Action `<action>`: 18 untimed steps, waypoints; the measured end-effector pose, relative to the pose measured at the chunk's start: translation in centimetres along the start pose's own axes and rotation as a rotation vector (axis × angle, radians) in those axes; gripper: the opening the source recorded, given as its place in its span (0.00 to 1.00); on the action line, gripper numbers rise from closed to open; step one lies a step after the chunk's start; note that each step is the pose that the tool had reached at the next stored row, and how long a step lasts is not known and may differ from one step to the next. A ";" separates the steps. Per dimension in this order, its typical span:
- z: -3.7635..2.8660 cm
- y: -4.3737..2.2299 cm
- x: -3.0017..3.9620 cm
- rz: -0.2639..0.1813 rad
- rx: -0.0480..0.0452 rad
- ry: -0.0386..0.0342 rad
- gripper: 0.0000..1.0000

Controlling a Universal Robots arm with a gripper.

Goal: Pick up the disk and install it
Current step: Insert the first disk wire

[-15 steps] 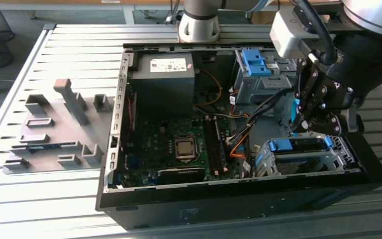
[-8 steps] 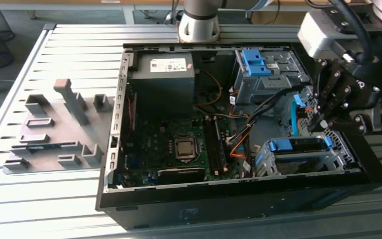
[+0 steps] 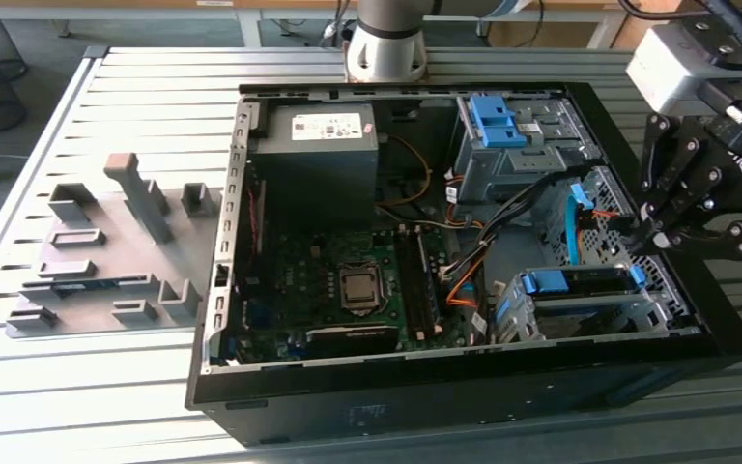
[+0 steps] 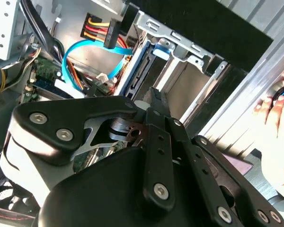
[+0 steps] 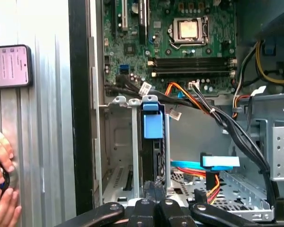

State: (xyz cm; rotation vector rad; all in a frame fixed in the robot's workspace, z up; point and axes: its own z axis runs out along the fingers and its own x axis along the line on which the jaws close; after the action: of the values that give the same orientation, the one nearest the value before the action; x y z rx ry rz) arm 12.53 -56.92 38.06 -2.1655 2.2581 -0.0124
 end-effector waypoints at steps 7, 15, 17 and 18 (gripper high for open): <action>0.20 -0.39 -1.45 0.000 -0.0002 0.0003 0.11; 0.48 -0.48 -1.88 -0.054 -0.0017 -0.0002 0.11; 0.49 -0.56 -2.05 -0.055 -0.0047 0.0033 0.11; 0.49 -0.62 -2.35 -0.055 -0.0063 0.0068 0.11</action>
State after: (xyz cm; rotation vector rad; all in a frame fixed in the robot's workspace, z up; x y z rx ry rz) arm 13.26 -54.59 37.58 -2.2330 2.2048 -0.0133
